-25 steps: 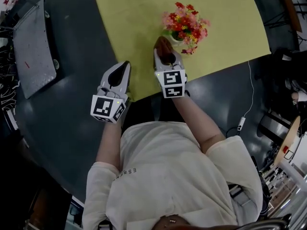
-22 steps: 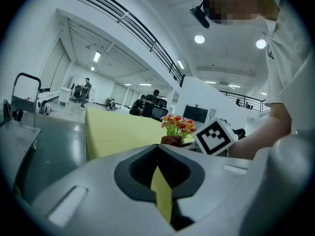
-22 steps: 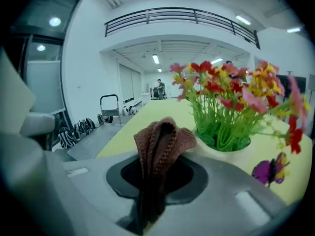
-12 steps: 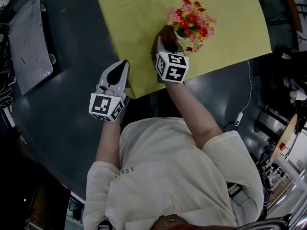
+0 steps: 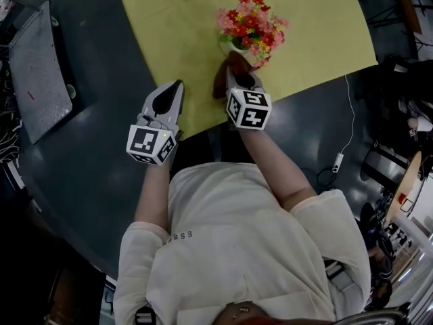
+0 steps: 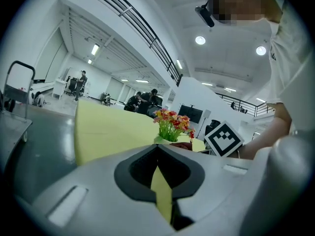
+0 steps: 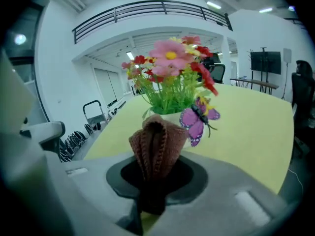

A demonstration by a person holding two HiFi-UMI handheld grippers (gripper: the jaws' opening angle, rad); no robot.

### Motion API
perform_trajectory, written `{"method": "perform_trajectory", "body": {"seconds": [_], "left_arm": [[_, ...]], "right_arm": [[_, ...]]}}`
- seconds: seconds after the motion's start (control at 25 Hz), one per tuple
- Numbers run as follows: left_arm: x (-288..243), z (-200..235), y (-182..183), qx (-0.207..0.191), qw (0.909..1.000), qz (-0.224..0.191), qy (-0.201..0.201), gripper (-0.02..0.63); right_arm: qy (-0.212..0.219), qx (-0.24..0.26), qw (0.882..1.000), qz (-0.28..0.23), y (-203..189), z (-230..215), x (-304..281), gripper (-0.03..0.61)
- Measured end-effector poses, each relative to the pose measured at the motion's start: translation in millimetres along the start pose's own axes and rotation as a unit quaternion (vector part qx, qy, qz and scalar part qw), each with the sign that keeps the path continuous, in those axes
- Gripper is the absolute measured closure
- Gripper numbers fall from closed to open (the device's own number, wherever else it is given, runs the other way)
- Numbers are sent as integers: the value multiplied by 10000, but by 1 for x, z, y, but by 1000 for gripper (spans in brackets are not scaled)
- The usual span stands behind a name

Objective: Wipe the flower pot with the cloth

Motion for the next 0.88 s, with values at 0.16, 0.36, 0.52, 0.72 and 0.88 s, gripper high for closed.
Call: {"method": "perform_trajectory", "body": {"seconds": [0.16, 0.36, 0.52, 0.72, 0.88], "left_arm": [[-16, -7, -6, -46, 9999, 111, -90, 600], [-51, -16, -9, -255, 9973, 445, -532, 410], [-88, -21, -8, -1161, 9880, 611, -821, 274], [-144, -22, -11, -1791, 9719, 942, -1203, 124], [-181, -17, -14, -2032, 9615, 1236, -1375, 84]], "right_arm": [[56, 0, 10000, 38, -10, -23, 16, 520], [-155, 288, 9994, 129, -12, -72, 42, 520], [-419, 543, 9975, 138, 0, -119, 48, 520], [-600, 340, 9975, 168, 24, -168, 37, 520], [-459, 524, 9975, 152, 45, -187, 23, 520]]}}
Point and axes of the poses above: the fingertips, and each gripper's own axes: x backward along the fingers, z to its left, y out of its top, the point moved 7 cm from there along x, backward along the fingers, and after that the axes turned 3 degrees about -y, right-handed, at the moved point
